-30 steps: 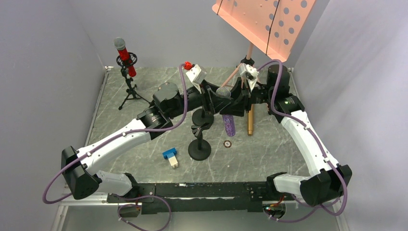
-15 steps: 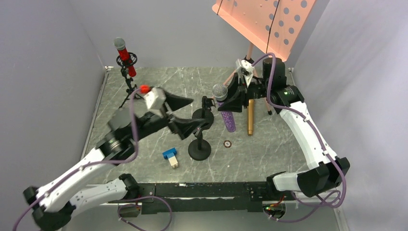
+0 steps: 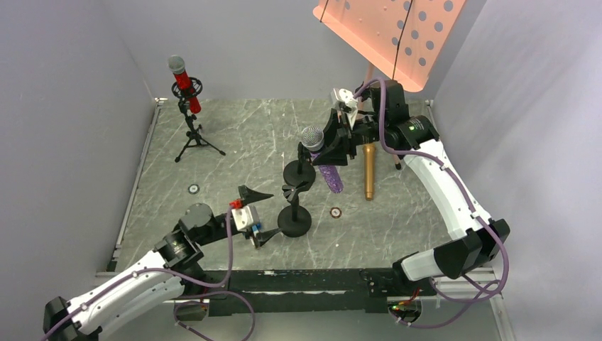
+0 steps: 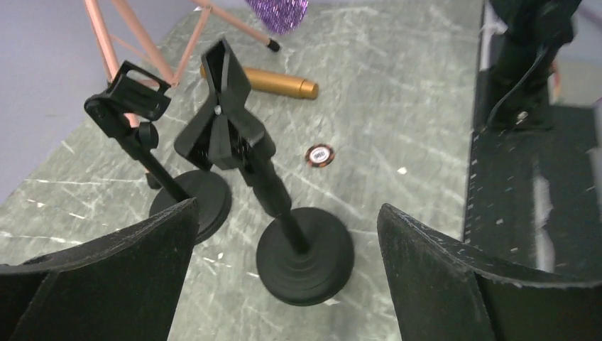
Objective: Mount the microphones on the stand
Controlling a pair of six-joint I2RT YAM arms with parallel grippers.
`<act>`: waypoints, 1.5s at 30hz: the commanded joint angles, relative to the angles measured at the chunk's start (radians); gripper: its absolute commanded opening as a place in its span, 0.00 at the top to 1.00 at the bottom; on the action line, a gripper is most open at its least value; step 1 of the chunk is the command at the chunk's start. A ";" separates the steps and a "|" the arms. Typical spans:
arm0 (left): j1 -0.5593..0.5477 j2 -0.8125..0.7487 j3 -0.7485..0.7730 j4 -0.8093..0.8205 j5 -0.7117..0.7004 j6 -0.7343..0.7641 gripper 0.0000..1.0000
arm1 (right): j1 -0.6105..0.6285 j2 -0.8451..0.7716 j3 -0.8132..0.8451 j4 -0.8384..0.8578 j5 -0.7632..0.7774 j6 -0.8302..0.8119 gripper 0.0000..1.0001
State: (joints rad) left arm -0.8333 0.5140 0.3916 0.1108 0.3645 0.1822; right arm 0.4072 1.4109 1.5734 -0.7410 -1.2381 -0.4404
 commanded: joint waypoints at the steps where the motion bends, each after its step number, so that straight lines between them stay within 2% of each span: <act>1: 0.004 0.038 -0.078 0.358 -0.035 0.130 0.01 | 0.008 -0.004 0.038 -0.016 -0.006 -0.052 0.85; 5: 0.005 0.174 -0.081 0.540 -0.022 0.100 0.01 | 0.008 -0.005 0.033 -0.012 -0.009 -0.052 0.85; 11: 0.004 0.280 -0.085 0.667 -0.059 0.037 0.01 | 0.008 -0.012 0.027 -0.007 -0.010 -0.052 0.85; 16: 0.005 0.322 -0.085 0.694 -0.072 0.017 0.03 | 0.008 -0.014 0.015 -0.002 -0.006 -0.053 0.85; 24: 0.050 0.399 -0.092 0.797 0.012 -0.069 0.17 | 0.008 -0.022 0.012 0.000 -0.005 -0.047 0.85; 30: 0.076 0.449 -0.068 0.796 0.080 -0.114 0.26 | 0.008 -0.026 0.008 -0.002 -0.002 -0.052 0.85; 38: 0.084 0.461 -0.065 0.785 0.097 -0.124 0.32 | 0.008 -0.020 0.008 -0.004 -0.004 -0.054 0.85; 42: 0.087 0.465 -0.058 0.771 0.121 -0.121 0.44 | 0.008 -0.018 0.010 -0.004 -0.006 -0.054 0.85; 45: 0.093 0.472 -0.045 0.750 0.145 -0.120 0.71 | 0.008 -0.019 0.011 -0.005 -0.006 -0.055 0.85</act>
State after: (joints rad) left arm -0.7475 0.9775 0.2966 0.8474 0.4488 0.0685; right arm 0.4114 1.4155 1.5726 -0.7654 -1.2282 -0.4725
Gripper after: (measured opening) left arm 0.464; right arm 0.480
